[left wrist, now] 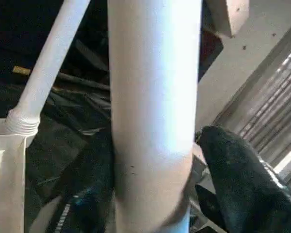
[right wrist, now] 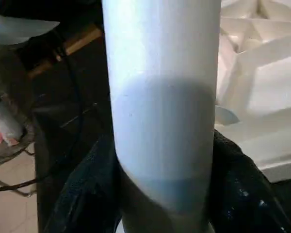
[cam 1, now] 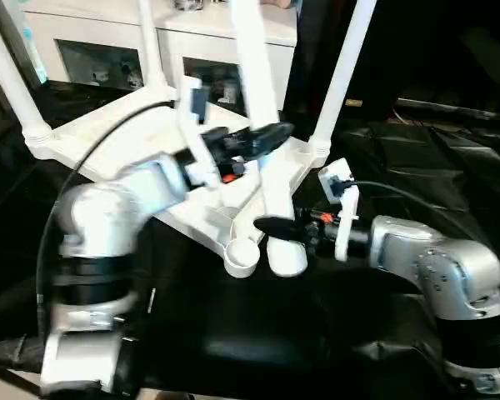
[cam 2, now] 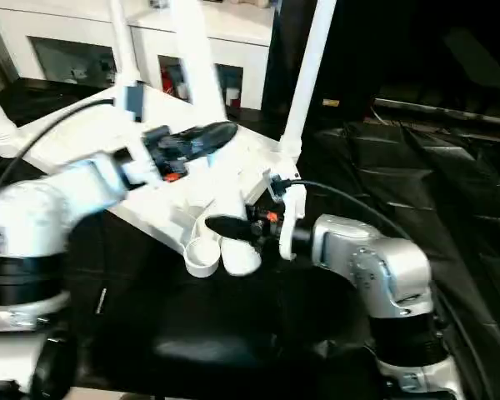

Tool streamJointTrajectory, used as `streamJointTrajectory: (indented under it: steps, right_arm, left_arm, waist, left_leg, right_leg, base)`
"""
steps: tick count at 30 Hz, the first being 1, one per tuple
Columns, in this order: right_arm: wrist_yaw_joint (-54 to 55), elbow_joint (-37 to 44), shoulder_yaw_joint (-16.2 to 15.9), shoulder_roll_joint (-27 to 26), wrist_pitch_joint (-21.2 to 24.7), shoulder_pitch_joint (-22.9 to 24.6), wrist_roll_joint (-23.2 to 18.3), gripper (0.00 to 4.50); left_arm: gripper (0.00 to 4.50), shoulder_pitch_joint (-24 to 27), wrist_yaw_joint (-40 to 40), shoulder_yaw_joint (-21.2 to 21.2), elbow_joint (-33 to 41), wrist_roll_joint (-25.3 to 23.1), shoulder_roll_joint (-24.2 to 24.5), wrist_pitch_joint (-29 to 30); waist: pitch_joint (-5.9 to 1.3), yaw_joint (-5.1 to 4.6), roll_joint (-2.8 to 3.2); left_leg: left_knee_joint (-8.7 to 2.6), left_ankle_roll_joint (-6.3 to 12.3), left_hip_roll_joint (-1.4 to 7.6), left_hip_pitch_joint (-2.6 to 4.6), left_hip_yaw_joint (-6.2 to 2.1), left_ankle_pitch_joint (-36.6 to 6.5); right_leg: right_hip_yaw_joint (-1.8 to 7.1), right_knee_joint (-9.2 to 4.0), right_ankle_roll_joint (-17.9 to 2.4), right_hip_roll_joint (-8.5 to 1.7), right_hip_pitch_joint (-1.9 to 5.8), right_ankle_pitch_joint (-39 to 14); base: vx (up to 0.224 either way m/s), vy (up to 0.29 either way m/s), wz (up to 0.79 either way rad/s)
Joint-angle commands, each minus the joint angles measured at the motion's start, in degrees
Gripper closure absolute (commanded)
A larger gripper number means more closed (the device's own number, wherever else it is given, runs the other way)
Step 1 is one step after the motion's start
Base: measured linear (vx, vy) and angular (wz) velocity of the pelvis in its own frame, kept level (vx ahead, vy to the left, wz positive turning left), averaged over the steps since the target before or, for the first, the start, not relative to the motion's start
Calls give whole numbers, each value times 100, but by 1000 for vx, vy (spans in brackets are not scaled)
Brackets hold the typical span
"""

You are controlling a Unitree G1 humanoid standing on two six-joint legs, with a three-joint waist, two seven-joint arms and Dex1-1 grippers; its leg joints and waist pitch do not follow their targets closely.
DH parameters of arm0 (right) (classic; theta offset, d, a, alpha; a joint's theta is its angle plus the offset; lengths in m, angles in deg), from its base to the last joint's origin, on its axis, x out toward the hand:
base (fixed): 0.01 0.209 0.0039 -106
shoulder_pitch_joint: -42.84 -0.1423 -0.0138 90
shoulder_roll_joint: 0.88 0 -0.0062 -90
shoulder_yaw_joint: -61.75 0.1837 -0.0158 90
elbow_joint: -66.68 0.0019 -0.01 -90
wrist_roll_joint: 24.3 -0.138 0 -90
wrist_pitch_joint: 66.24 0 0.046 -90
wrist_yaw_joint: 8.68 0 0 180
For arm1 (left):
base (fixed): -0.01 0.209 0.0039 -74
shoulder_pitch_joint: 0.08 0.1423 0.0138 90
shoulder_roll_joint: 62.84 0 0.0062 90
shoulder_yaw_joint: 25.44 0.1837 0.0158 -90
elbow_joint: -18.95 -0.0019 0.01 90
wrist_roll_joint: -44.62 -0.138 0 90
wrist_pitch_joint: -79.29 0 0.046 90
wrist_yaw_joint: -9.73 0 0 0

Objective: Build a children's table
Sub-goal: Pick table leg

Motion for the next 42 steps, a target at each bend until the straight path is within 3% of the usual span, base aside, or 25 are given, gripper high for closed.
streamJointTrajectory:
  steps: [1, 2, 5, 7, 11, 13, 24, 27, 32, 42]
  right_arm:
    - [158, 11, 180, 16, -66, -13, 39, 257]
    - [172, 5, 185, 12, -67, -14, 30, 257]
    - [173, -17, 162, 32, -83, -23, 14, 257]
    - [143, -37, 144, 55, -85, -35, 16, 257]
    - [81, -46, 132, 80, -91, -41, 16, 257]
    - [49, -41, 115, 111, -97, -39, 21, 257]
    - [-228, -24, -98, 363, -477, -10, 243, 257]
    - [-259, -87, -67, 350, -463, -57, 203, 189]
    - [-138, -125, -136, 397, -369, -163, 286, 150]
    - [245, -314, -238, 237, -302, -279, 497, 145]
  left_arm:
    - [129, 35, -31, 155, 179, 18, -52, 53]
    - [164, 32, -24, 159, 165, 4, -48, 48]
    - [171, -12, -46, 114, 43, -32, 19, -3]
    - [207, -54, -99, 43, -65, -29, 103, -57]
    - [223, -58, -205, 23, -78, 25, 152, -65]
    - [257, -46, -337, 69, -48, 38, 191, -90]
    - [267, -160, -392, 196, -88, -60, 183, -256]
    - [268, -215, -304, 341, -82, -254, 164, -400]
    - [268, -262, -229, 521, -41, -462, 188, -488]
    - [268, -295, -4, 706, -106, -809, 136, -723]
  waist:
    - [-429, 11, 52]
    - [-427, 8, 39]
    - [-422, 0, 46]
    - [-418, -6, 43]
    - [-417, -6, 58]
    - [-416, -5, 49]
    - [-415, -4, 28]
    - [-417, -3, 17]
    - [-418, -10, 8]
    - [-422, -18, 3]
  left_leg:
    - [-364, -392, -134, 139, 105, -1335]
    - [-365, -385, -136, 136, 107, -1322]
    - [-366, -374, -140, 143, 105, -1372]
    - [-369, -381, -140, 145, 105, -1416]
    - [-374, -403, -130, 157, 101, -1459]
    - [-374, -394, -135, 150, 105, -1458]
    - [-364, -366, -135, 137, 114, -1392]
    - [-361, -332, -130, 143, 117, -1373]
    - [-357, -324, -129, 133, 114, -1312]
    - [-349, -328, -133, 129, 120, -1228]
  right_leg:
    - [0, -391, -761, -20, 235, -1009]
    - [-1, -393, -760, -18, 235, -995]
    - [-3, -399, -739, -14, 228, -1085]
    - [-1, -407, -707, -14, 221, -1180]
    - [-4, -405, -717, -15, 208, -1166]
    - [-2, -404, -728, -14, 215, -1163]
    - [1, -406, -732, -22, 227, -1158]
    - [3, -405, -751, -23, 222, -1156]
    - [0, -400, -741, -22, 231, -1138]
    - [4, -394, -766, -22, 224, -1048]
  base:
    - [0, 0, 0]
    - [0, 0, 0]
    - [0, 0, 0]
    - [0, 0, 0]
    - [0, 0, 0]
    - [0, 0, 0]
    - [0, 0, 0]
    - [0, 0, 0]
    - [0, 0, 0]
    - [0, 0, 0]
